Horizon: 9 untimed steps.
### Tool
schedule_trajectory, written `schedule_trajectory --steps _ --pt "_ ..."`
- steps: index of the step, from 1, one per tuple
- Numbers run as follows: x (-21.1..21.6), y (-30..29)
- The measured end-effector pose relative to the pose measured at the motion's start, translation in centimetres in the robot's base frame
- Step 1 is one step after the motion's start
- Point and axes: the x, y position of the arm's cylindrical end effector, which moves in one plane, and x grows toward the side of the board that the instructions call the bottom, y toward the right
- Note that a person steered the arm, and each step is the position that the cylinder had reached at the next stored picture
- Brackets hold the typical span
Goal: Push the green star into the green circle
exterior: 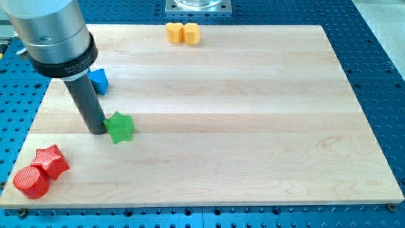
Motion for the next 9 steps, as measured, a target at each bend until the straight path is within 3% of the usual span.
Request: schedule_trajectory --steps 1,3,4,5,7,9 --pt "2.3 2.1" --pt "7.7 -1.7" --pt "12.6 3.4" --pt "11.8 6.7" --pt "-0.5 4.2" --pt "-1.1 3.0"
